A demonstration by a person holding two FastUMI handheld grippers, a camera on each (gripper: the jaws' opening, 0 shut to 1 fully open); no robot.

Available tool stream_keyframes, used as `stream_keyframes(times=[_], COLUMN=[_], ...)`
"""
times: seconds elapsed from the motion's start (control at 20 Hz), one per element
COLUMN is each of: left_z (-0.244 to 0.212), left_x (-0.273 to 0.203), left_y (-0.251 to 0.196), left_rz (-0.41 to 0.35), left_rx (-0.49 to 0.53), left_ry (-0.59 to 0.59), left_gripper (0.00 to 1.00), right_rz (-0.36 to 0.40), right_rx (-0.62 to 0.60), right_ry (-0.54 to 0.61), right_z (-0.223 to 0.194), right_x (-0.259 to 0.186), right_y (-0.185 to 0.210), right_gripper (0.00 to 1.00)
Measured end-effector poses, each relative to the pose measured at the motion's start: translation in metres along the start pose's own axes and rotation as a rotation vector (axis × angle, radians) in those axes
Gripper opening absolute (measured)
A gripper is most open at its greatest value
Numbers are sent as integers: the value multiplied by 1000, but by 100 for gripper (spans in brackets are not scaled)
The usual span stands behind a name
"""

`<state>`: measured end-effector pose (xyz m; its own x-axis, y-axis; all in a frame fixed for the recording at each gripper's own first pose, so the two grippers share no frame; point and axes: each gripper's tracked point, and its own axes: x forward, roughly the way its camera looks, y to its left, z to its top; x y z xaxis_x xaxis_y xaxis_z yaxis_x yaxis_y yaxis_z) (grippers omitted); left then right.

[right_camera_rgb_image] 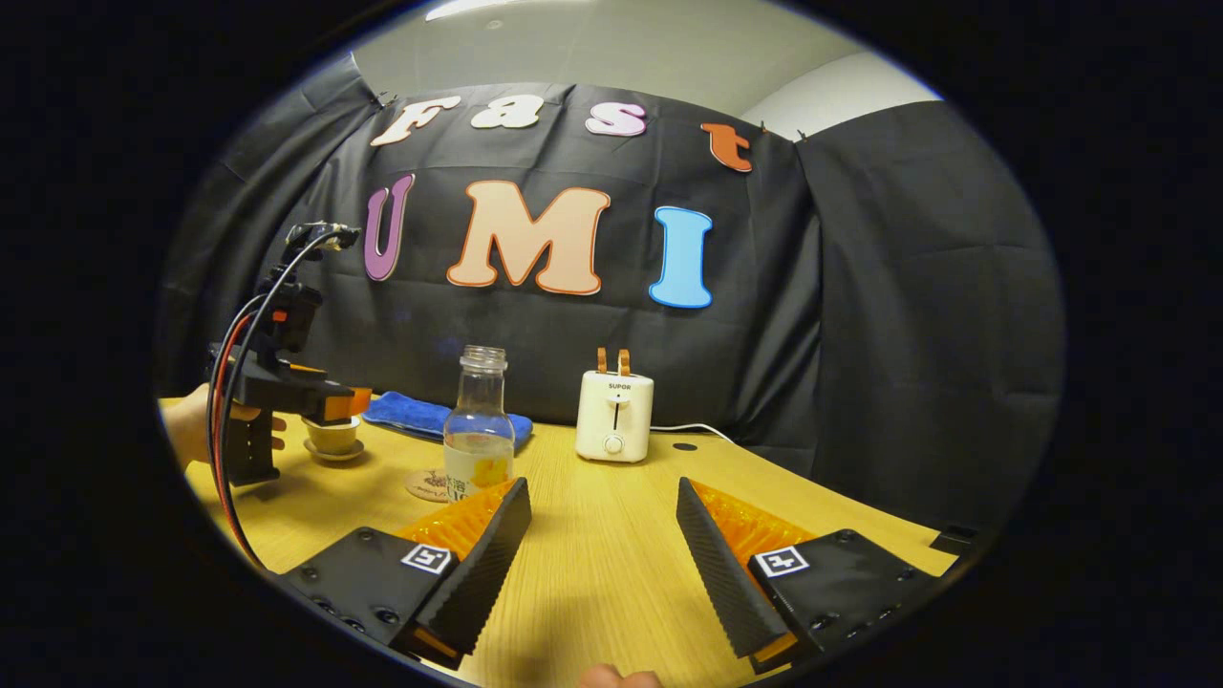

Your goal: Open the teacup lid with one hand, grasp the water bottle and pour water into the teacup with the other hand; after pouring, place the water bottle on the coaster and then close the teacup lid.

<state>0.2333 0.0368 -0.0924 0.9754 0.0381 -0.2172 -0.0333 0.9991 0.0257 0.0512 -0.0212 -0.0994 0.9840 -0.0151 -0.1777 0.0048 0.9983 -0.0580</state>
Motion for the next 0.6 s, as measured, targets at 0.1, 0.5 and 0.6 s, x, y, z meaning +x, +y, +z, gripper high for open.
stream_keyframes(times=[0.1, 0.5, 0.6], left_z=[-6, -30, -33], left_x=[6, 11, 13], left_y=[5, 13, 17], left_rz=[24, 57, 76], left_rx=[6, -6, 1], left_ry=[20, 63, 71], left_gripper=[96, 95, 88], right_rz=[4, 11, 12], right_rx=[4, 19, 22], right_ry=[9, 33, 32], right_z=[-3, -11, -12], right_x=[1, 8, 9], right_y=[1, 5, 4], right_gripper=[98, 93, 93])
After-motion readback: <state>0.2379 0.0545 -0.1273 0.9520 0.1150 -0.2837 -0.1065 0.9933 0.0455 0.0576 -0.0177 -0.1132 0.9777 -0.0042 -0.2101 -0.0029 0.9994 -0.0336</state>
